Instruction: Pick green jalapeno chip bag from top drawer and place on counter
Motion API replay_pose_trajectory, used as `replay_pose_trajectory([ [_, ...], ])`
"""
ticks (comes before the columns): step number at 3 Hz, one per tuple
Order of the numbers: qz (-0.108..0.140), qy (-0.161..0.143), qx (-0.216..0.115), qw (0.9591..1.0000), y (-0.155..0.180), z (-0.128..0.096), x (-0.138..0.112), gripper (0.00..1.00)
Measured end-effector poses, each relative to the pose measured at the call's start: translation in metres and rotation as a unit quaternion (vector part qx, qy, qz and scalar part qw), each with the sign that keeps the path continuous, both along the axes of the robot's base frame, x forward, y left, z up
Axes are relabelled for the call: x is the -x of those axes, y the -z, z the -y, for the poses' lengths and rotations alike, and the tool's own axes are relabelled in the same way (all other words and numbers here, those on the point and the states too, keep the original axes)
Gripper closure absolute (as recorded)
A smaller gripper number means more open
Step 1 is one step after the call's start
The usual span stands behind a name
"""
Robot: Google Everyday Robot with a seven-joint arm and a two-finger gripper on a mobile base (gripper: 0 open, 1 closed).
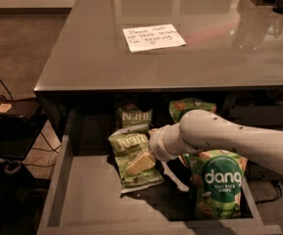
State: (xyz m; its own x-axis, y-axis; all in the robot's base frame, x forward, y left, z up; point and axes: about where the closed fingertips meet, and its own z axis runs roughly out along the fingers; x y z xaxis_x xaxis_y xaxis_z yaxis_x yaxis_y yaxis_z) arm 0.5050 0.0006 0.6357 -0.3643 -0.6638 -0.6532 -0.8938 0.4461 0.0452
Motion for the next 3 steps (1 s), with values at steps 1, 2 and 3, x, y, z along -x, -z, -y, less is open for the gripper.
replay_pose_trajectory([
  [1, -0.002, -0.008, 0.007, 0.9999, 0.0075, -0.0056, 0.0007, 0.31],
  [2, 0.003, -0.015, 0.019, 0.9997, 0.0101, -0.0074, 0.0020, 0.55],
  [3, 0.019, -0.023, 0.030, 0.9991, 0.0051, -0.0050, 0.0036, 0.76],
])
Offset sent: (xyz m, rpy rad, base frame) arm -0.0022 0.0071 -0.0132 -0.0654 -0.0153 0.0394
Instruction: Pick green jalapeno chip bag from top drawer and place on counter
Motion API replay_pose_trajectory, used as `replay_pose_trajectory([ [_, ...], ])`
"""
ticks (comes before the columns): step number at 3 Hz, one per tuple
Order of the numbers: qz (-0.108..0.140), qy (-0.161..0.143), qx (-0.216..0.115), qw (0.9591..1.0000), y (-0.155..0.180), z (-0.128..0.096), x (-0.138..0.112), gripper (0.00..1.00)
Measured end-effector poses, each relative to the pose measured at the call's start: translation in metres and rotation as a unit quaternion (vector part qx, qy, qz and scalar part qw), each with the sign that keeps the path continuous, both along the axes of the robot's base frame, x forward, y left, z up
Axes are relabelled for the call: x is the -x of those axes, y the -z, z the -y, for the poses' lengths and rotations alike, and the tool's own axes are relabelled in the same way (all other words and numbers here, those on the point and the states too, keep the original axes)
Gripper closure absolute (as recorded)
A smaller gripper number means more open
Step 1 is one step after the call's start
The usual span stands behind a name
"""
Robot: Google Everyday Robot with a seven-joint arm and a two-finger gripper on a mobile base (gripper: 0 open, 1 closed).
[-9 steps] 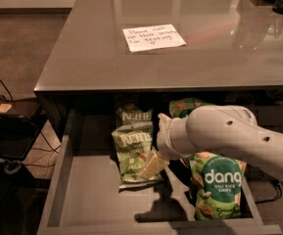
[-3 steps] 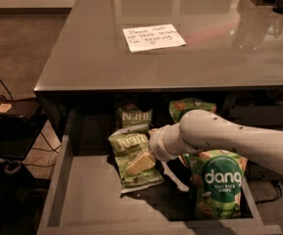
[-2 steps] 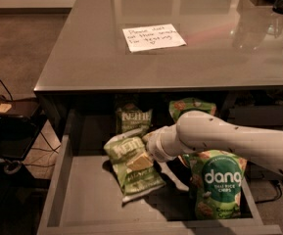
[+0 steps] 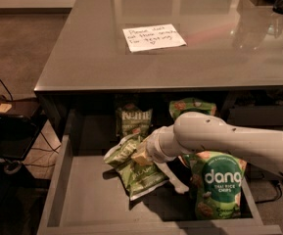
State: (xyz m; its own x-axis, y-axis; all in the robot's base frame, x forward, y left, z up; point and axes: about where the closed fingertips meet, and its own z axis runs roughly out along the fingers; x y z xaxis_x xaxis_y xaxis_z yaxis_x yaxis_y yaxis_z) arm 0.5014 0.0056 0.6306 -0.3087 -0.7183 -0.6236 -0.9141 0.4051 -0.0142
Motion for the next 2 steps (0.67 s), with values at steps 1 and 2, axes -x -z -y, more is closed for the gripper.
replay_pose_trajectory([
  [1, 0.032, -0.007, 0.004, 0.9995, -0.023, 0.008, 0.002, 0.99],
  [2, 0.059, -0.011, -0.007, 0.9981, -0.062, 0.017, 0.004, 1.00],
])
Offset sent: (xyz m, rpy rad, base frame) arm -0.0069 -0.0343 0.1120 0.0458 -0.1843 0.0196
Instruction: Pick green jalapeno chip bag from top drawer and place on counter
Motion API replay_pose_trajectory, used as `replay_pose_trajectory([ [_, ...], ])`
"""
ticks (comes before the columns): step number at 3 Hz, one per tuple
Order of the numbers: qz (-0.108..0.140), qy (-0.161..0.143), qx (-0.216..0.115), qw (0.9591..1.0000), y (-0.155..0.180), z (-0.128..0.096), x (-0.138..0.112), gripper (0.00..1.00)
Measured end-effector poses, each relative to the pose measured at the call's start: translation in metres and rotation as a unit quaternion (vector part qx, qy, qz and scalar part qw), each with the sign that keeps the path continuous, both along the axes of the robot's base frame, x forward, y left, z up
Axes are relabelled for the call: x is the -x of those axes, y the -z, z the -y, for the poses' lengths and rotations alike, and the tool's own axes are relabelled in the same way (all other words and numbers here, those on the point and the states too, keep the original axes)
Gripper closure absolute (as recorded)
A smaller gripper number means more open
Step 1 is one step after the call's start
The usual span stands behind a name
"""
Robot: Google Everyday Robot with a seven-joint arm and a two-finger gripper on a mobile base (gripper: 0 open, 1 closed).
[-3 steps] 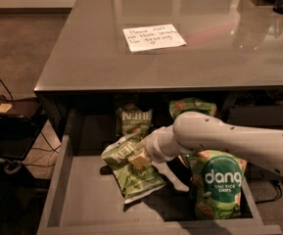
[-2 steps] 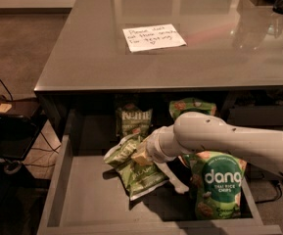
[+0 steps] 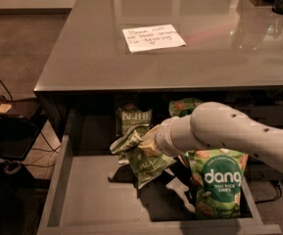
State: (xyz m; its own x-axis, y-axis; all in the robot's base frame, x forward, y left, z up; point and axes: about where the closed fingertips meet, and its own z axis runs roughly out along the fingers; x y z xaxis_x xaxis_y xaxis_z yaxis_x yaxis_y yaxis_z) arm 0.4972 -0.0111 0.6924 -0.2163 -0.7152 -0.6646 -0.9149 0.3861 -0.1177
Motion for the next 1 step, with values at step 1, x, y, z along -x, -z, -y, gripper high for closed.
replay_pose_trajectory([
  [1, 0.017, -0.006, -0.016, 0.9997, -0.0518, 0.0066, 0.0009, 1.00],
])
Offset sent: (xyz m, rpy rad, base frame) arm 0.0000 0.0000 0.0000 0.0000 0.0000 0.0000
